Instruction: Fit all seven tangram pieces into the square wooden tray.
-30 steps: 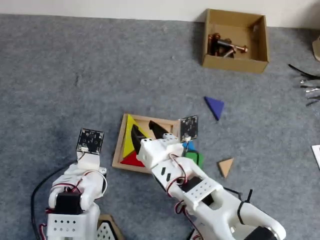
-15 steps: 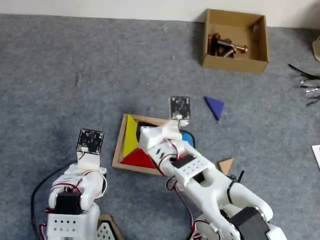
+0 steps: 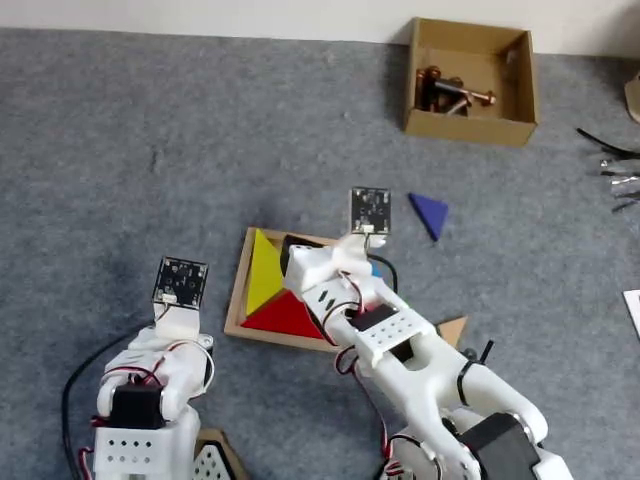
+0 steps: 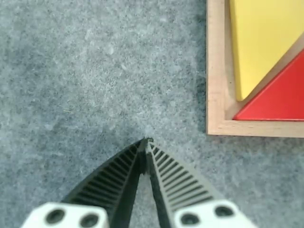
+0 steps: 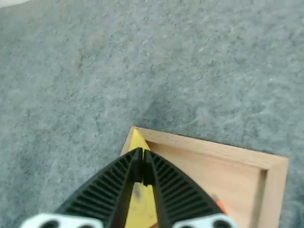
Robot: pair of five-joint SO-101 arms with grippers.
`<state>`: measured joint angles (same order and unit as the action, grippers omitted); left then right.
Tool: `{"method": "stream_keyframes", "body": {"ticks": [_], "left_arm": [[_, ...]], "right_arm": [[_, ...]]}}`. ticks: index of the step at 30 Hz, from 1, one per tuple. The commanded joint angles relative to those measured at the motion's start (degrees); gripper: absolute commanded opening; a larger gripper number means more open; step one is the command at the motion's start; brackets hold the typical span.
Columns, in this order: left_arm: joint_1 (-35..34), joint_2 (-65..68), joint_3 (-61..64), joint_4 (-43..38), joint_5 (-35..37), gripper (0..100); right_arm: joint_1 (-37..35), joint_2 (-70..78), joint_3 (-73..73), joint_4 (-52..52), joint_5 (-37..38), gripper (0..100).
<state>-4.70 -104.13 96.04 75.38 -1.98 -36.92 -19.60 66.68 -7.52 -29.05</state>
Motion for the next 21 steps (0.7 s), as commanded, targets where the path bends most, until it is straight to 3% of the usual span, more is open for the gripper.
{"method": "stream_keyframes", "body": {"ticks": [1, 21], "left_arm": [[-0.6, -0.3, 1.1, 0.3, -0.5, 1], [-0.6, -0.3, 1.1, 0.3, -0.5, 1]], "right_arm": [[0.8, 1.5, -3.2, 0.4, 0.7, 0.5], [0.7, 7.6, -3.4, 0.1, 0.8, 0.5]]}}
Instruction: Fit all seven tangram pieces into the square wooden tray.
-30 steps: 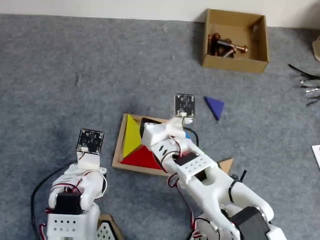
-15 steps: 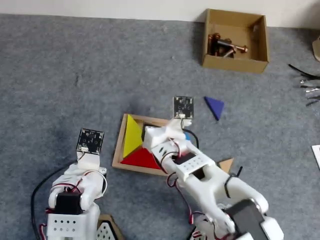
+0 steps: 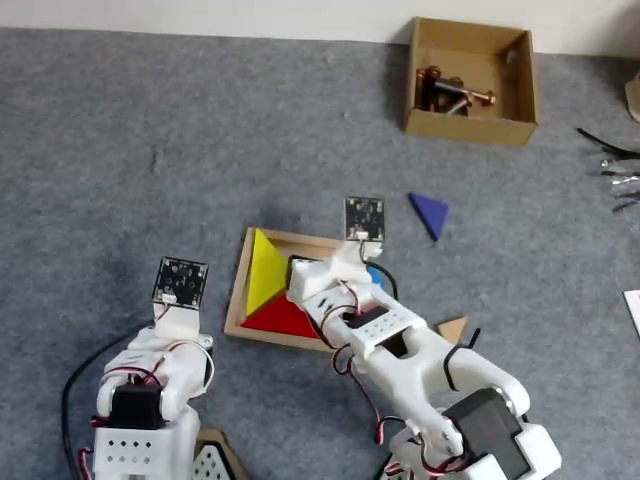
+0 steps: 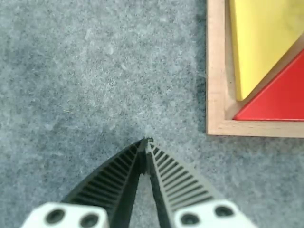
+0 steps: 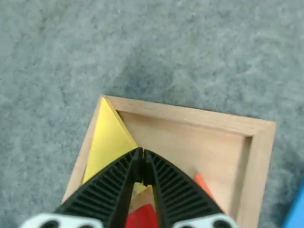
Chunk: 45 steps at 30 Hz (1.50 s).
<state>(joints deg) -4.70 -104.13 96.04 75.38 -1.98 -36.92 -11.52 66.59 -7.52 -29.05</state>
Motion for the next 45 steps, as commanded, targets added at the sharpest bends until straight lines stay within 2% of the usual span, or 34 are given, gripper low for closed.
{"method": "stream_keyframes", "body": {"ticks": [1, 14, 18, 24, 32, 35, 40, 45], "left_arm": [[-0.6, -0.3, 1.1, 0.3, -0.5, 1], [-0.6, -0.3, 1.1, 0.3, -0.5, 1], [-0.6, -0.3, 1.1, 0.3, -0.5, 1], [-0.6, -0.3, 1.1, 0.3, -0.5, 1], [-0.6, -0.3, 1.1, 0.3, -0.5, 1], [-0.6, -0.3, 1.1, 0.3, -0.5, 1], [-0.6, -0.3, 1.1, 0.3, -0.5, 1], [-0.6, -0.3, 1.1, 0.3, -0.5, 1]], "right_arm": [[0.7, -0.5, -3.3, 0.1, 0.8, 0.5], [-1.6, 5.3, -6.4, 0.1, 1.0, 0.5], [-4.3, 5.3, -6.4, 0.1, 5.7, 0.5], [-6.1, 5.2, -6.4, 0.1, 6.8, 0.5], [-5.6, -3.1, -4.6, 1.3, 6.8, 0.5], [-4.6, -8.7, -2.5, 5.5, 6.9, 0.5], [-1.1, -16.2, -2.9, 18.8, 6.9, 0.5], [3.2, -23.3, -6.2, 31.8, 11.9, 0.5]]}}
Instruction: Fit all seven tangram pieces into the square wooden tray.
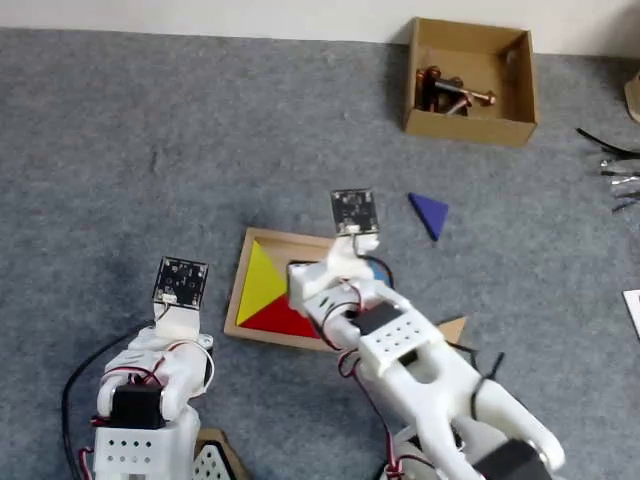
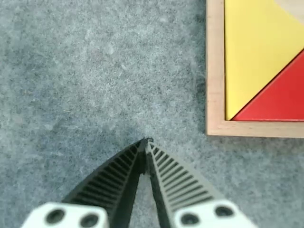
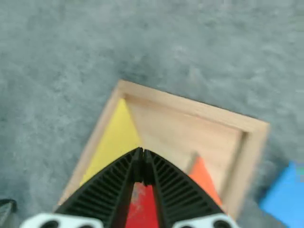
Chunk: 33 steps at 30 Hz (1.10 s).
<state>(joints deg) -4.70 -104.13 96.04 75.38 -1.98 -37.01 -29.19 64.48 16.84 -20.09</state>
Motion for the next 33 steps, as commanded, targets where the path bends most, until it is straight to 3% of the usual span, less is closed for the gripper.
{"method": "stream_keyframes", "body": {"ticks": [1, 7, 13, 19, 25, 33], "left_arm": [[-0.6, -0.3, 1.1, 0.3, -0.5, 1], [-0.6, -0.3, 1.1, 0.3, -0.5, 1], [-0.6, -0.3, 1.1, 0.3, -0.5, 1], [-0.6, -0.3, 1.1, 0.3, -0.5, 1], [-0.6, -0.3, 1.1, 0.3, -0.5, 1], [-0.6, -0.3, 1.1, 0.3, -0.5, 1]], "right_arm": [[4.8, -7.2, -4.5, 10.5, 3.9, 0.5], [13.8, -13.5, -6.1, 25.7, 13.0, 0.5], [21.6, -18.5, -2.2, 28.1, 14.1, 0.6], [24.4, -26.1, 2.7, 28.4, 14.2, 0.6], [29.4, -32.6, 7.1, 28.6, 25.3, 0.6], [31.3, -26.4, -4.3, 44.4, 29.2, 0.6]]}}
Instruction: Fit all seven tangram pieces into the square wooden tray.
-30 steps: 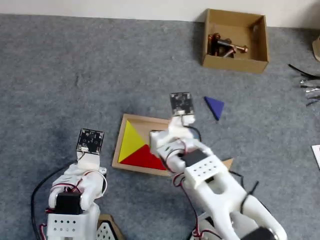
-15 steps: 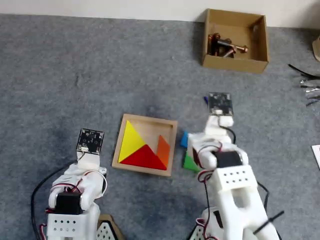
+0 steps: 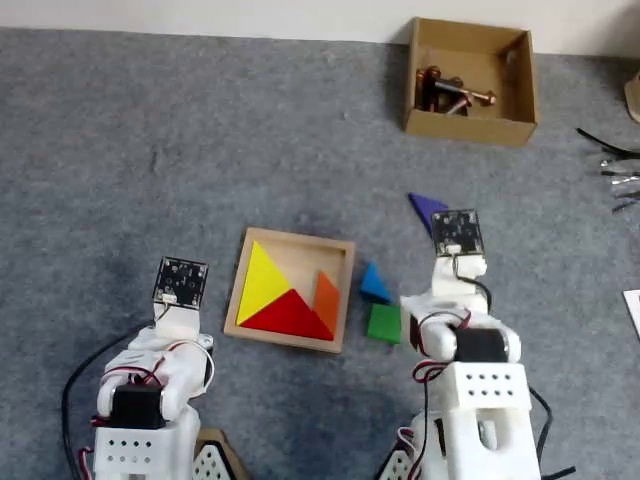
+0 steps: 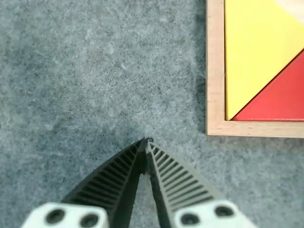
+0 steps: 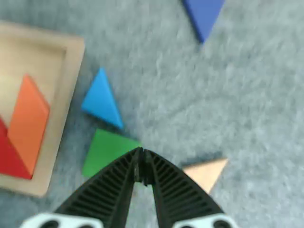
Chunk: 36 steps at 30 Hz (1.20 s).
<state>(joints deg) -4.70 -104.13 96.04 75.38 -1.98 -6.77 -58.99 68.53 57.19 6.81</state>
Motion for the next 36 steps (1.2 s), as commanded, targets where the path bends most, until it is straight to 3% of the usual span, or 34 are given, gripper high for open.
{"method": "stream_keyframes", "body": {"ticks": [1, 12, 17, 24, 36], "left_arm": [[-0.6, -0.3, 1.1, 0.3, -0.5, 1], [-0.6, -0.3, 1.1, 0.3, -0.5, 1], [-0.6, -0.3, 1.1, 0.3, -0.5, 1], [-0.6, -0.3, 1.1, 0.3, -0.5, 1], [-0.6, -0.3, 1.1, 0.3, -0.5, 1]], "right_arm": [[1.1, 5.1, -10.7, 5.7, 2.5, 0.6], [2.7, 25.5, -35.2, 12.8, 3.0, 3.7], [2.9, 30.1, -37.4, 12.4, 3.0, 12.5], [2.7, 31.3, -35.5, 6.6, 2.8, 13.1], [2.8, 51.8, -52.9, 15.7, 7.0, 21.7]]}}
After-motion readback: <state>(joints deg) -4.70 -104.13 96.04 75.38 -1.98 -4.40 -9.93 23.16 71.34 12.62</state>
